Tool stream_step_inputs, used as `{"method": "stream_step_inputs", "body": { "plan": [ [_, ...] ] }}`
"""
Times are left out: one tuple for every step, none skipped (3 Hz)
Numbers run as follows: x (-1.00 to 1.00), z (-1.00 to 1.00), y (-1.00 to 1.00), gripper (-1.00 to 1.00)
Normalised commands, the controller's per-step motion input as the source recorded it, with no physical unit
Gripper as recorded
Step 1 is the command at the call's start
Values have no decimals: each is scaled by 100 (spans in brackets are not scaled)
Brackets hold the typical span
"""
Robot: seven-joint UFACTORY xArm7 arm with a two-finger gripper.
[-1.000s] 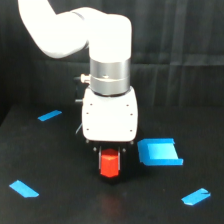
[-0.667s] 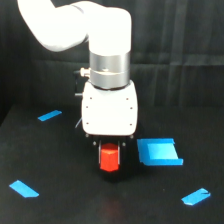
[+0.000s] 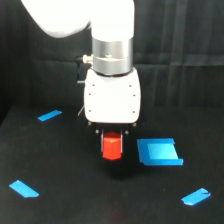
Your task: Pick up the red object from the table
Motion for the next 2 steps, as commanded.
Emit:
{"method": "stream_step_inputs", "body": {
  "plan": [
    [13, 100, -5, -93],
    [9, 99, 6, -98]
  ]
}}
